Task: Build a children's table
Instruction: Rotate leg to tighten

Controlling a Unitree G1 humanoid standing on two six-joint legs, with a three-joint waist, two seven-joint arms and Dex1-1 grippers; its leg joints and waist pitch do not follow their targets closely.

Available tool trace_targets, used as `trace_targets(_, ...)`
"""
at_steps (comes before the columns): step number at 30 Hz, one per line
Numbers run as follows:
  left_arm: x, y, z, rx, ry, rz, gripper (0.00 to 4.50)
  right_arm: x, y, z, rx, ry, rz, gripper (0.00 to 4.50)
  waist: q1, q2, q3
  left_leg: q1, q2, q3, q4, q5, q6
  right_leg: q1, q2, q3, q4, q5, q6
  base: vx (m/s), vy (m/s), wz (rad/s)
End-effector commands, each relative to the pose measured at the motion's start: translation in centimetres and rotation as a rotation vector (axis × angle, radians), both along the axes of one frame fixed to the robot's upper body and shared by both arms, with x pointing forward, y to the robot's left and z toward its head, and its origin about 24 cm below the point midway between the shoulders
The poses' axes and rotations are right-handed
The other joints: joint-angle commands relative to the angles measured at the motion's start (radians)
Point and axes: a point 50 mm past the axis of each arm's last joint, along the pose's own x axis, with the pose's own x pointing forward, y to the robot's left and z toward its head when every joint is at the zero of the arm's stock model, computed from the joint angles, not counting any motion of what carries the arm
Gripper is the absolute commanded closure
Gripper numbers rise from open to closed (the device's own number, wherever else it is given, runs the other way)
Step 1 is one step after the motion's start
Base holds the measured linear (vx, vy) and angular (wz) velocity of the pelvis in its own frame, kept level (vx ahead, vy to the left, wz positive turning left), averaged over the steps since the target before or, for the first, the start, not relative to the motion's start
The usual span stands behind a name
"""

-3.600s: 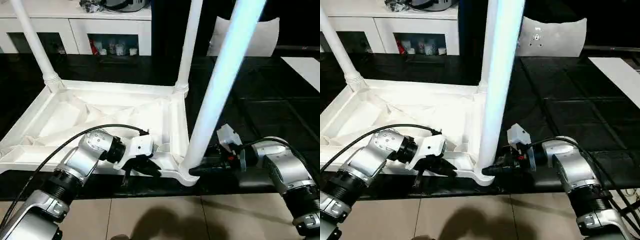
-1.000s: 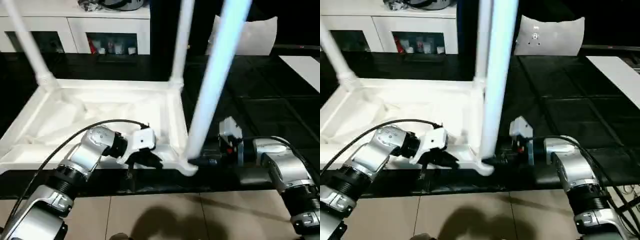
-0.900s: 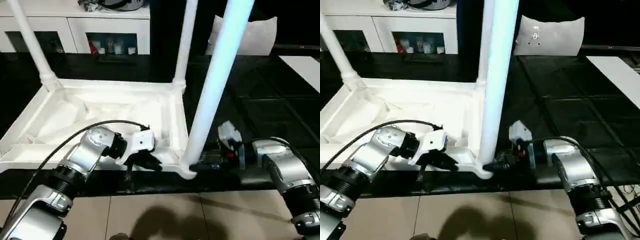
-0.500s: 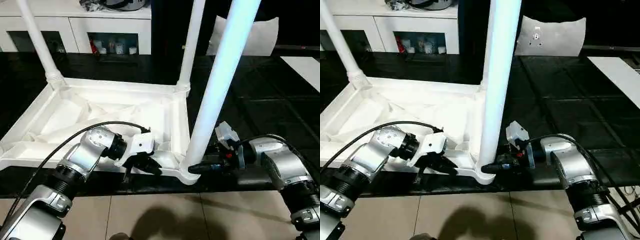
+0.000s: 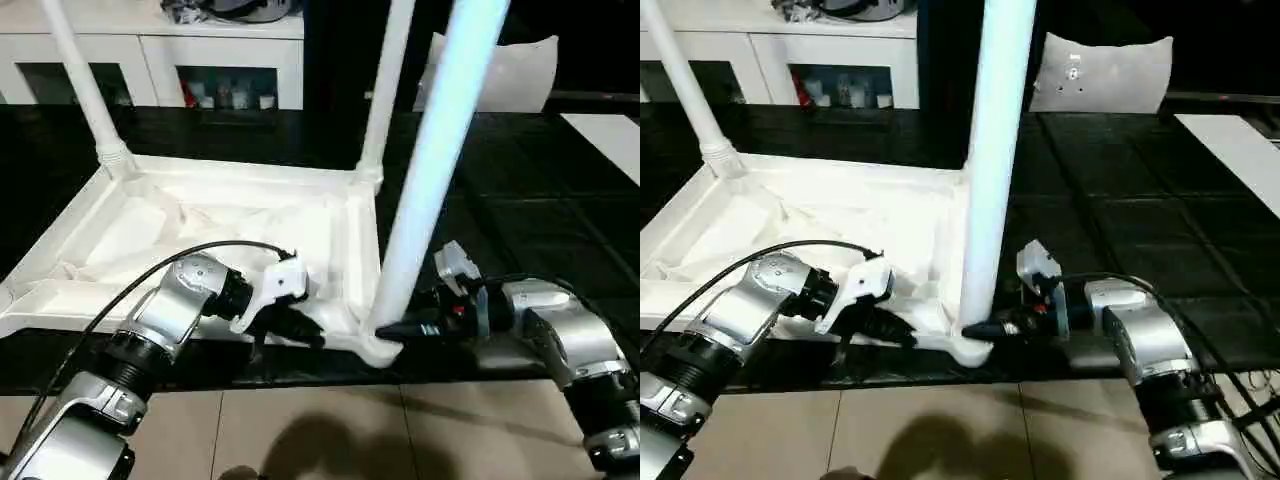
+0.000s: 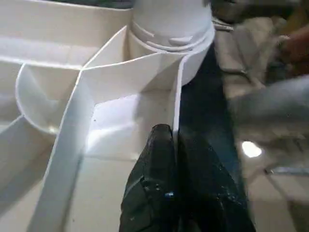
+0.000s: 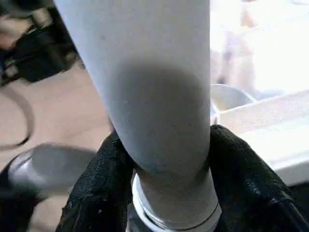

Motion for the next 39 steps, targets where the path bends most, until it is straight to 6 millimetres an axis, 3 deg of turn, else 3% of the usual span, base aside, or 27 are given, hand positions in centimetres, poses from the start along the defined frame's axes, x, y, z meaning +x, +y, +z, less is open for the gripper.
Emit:
trace_targets(1,0.5,-2.8,1.3,-0.092,-0.055,0.049,4.5,0.2,2.7,-0.7,0.031,0.02,-0.041,2.51,-0.012,-0.012,-0.064,0.014,0.007,-0.002,-0.079,-0.311,0.0,0.058,-0.041,0.021,-0.089,-0.535,-0.109,0.0,0.0,0.0)
trace_targets(4,1.3,-4.0,1.7,-0.129,-0.066,0.185,4.5,1.2,4.2,-1.0,0.047,0.042,-0.22,2.51,-0.035,-0.012,-0.064,0.006,0.001,-0.006,-0.079,-0.314,-0.006,0.061,-0.039,0.014,-0.096,-0.572,-0.081,0.0,0.0,0.0)
trace_targets(7,2.0,-4.7,1.9,-0.143,-0.078,0.275,4.5,1.7,5.5,-1.2,0.056,0.06,-0.304,2.51,-0.057,-0.013,-0.065,0.006,-0.004,-0.006,-0.074,-0.324,-0.003,0.056,-0.036,0.01,-0.105,-0.595,-0.067,0.0,0.0,0.0)
trace_targets(10,3.3,-5.8,2.4,-0.163,-0.128,0.434,4.5,2.8,7.7,-1.2,0.041,0.064,-0.469,2.51,-0.074,-0.013,-0.067,0.006,-0.005,-0.005,-0.072,-0.319,0.003,0.053,-0.032,0.008,-0.108,-0.581,-0.069,0.0,0.0,0.0)
trace_targets(12,3.7,-6.2,2.6,-0.162,-0.159,0.476,4.5,3.4,8.2,-1.1,0.023,0.032,-0.55,2.51,-0.077,-0.015,-0.07,0.006,-0.005,-0.006,-0.073,-0.312,0.004,0.053,-0.035,0.008,-0.107,-0.564,-0.074,0.0,0.0,0.0)
trace_targets(14,3.8,-6.6,2.8,-0.161,-0.183,0.493,4.5,3.8,8.6,-1.0,0.022,0.0,-0.596,2.51,-0.077,-0.011,-0.072,0.008,-0.002,-0.004,-0.075,-0.299,0.014,0.054,-0.034,0.012,-0.103,-0.506,-0.093,0.0,0.0,0.0)
trace_targets(16,3.8,-6.9,3.0,-0.163,-0.199,0.496,4.5,3.9,9.0,-0.8,0.029,-0.017,-0.61,1.97,-0.077,-0.012,-0.076,0.009,0.002,-0.001,-0.075,-0.266,0.027,0.055,-0.033,0.018,-0.092,-0.41,-0.126,0.0,0.0,0.0)
trace_targets(18,3.8,-7.0,3.1,-0.161,-0.207,0.491,4.5,4.0,9.1,-0.7,0.037,-0.022,-0.628,1.97,-0.075,-0.011,-0.078,0.006,0.003,0.004,-0.073,-0.218,0.049,0.06,-0.029,0.022,-0.079,-0.297,-0.172,0.0,0.0,0.0)
trace_targets(21,3.7,-7.1,2.9,-0.157,-0.213,0.478,4.5,4.2,9.2,-0.4,0.064,-0.03,-0.671,1.56,-0.072,-0.005,-0.081,0.007,0.003,0.007,-0.07,-0.186,0.062,0.064,-0.031,0.025,-0.075,-0.241,-0.194,0.0,0.0,0.0)
trace_targets(25,3.2,-6.6,2.4,-0.143,-0.218,0.421,4.5,4.2,7.9,-0.1,0.088,-0.09,-0.68,1.09,-0.063,-0.002,-0.083,0.007,0.005,0.007,-0.071,-0.151,0.069,0.07,-0.032,0.025,-0.067,-0.186,-0.213,0.0,0.0,0.0)
trace_targets(30,3.1,-5.6,2.1,-0.128,-0.213,0.409,4.5,3.9,5.7,-0.5,0.072,-0.073,-0.699,0.74,-0.062,-0.003,-0.079,0.009,0.006,0.008,-0.074,-0.189,0.065,0.072,-0.032,0.026,-0.073,-0.229,-0.206,0.0,0.0,0.0)
trace_targets(39,2.1,-3.6,1.8,-0.086,-0.22,0.166,4.5,1.7,1.2,0.1,-0.018,-0.191,-0.403,0.05,-0.05,-0.007,-0.075,0.009,0.009,0.008,-0.075,-0.22,0.067,0.069,-0.034,0.026,-0.078,-0.278,-0.185,0.0,0.0,0.0)
